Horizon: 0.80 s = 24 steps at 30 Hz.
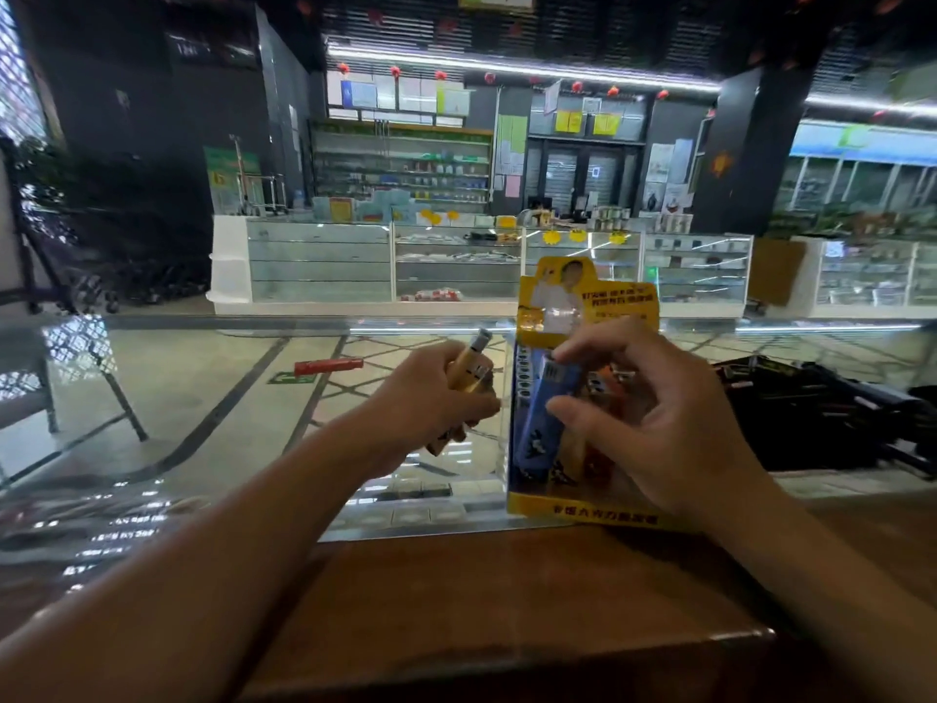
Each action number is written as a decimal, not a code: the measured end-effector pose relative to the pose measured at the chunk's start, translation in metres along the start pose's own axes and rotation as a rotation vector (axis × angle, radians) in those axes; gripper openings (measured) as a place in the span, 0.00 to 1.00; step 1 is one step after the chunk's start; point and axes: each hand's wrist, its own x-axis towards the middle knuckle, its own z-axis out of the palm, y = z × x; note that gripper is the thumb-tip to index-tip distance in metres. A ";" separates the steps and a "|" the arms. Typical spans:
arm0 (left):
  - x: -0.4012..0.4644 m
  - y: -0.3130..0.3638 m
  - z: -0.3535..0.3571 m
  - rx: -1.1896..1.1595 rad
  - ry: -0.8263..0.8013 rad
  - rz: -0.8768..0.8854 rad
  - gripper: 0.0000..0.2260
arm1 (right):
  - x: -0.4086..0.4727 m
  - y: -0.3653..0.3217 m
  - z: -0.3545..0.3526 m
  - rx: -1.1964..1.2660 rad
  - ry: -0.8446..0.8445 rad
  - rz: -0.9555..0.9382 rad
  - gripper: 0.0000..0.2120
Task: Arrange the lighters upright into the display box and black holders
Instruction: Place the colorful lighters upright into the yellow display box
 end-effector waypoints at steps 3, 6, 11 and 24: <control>0.000 -0.001 0.002 0.039 -0.003 0.025 0.10 | -0.005 0.006 0.008 -0.221 -0.047 -0.105 0.13; 0.000 0.000 0.002 0.044 0.015 0.052 0.10 | -0.008 0.009 0.012 -0.291 -0.061 -0.104 0.14; 0.001 0.003 0.001 -0.003 0.086 0.073 0.08 | -0.009 0.008 0.015 -0.311 -0.057 -0.081 0.13; -0.004 0.022 -0.010 -0.233 -0.052 0.159 0.09 | 0.048 -0.002 0.002 -0.134 -0.106 0.028 0.15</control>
